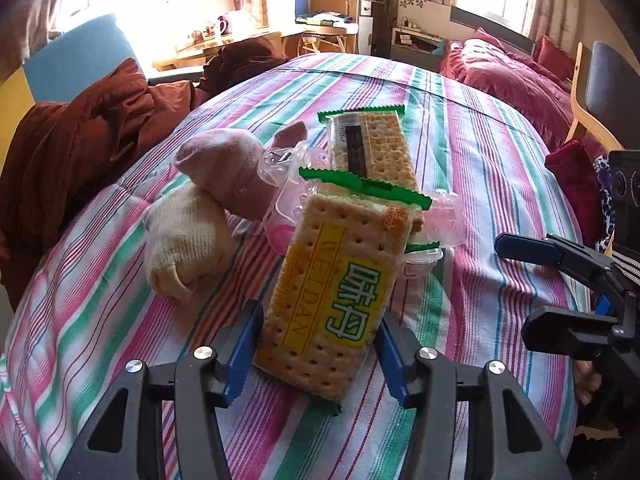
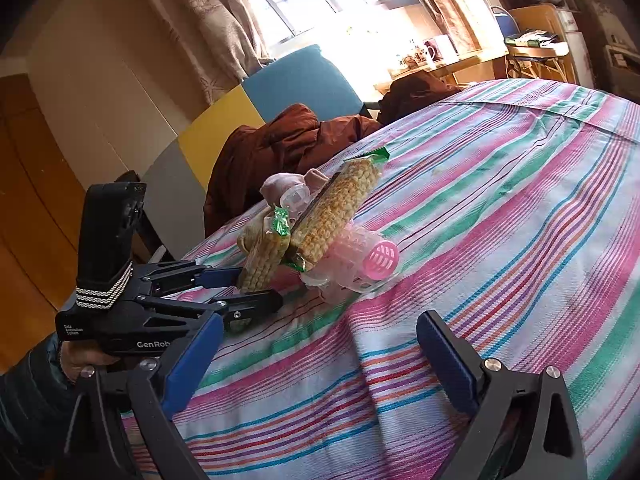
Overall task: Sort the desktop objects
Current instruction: 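Grasp the yellow WEIDAN cracker pack with the left tool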
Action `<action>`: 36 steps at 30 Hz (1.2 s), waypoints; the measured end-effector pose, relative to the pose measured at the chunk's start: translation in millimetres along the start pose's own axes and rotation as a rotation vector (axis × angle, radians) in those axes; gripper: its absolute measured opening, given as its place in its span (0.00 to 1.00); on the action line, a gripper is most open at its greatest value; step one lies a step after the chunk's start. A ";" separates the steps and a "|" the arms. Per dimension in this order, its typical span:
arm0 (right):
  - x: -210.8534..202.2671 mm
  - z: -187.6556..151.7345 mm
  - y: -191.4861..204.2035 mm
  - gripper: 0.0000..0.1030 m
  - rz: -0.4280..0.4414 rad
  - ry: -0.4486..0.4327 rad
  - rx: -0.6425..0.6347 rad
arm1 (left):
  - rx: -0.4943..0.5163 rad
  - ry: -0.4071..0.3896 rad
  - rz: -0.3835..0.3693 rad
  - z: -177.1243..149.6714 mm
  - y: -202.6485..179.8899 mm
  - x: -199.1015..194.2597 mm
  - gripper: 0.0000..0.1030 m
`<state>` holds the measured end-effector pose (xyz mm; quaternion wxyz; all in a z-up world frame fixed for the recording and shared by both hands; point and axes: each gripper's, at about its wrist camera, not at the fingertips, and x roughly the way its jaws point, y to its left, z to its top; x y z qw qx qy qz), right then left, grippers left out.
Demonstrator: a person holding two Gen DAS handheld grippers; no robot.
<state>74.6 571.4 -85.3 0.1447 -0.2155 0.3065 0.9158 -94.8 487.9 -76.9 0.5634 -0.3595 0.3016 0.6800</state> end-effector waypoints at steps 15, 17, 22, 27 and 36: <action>2.0 1.0 2.5 0.99 -0.011 0.036 -0.015 | -0.335 0.004 0.230 -108.6 -10.8 -74.2 0.49; 2.3 2.1 2.2 1.00 -0.009 0.044 -0.013 | -0.345 -0.011 0.247 -126.2 -16.8 -86.8 0.49; 3.1 4.8 1.5 1.00 -0.004 0.063 -0.005 | -0.357 -0.072 0.265 -150.9 -30.2 -102.7 0.50; 1.8 26.7 -3.8 1.00 -0.036 0.099 0.049 | -0.376 -0.139 0.236 -160.3 -30.0 -101.6 0.58; 37.9 99.5 -35.4 1.00 -0.134 0.212 0.324 | -0.371 -0.184 0.181 -161.9 -32.5 -99.3 0.73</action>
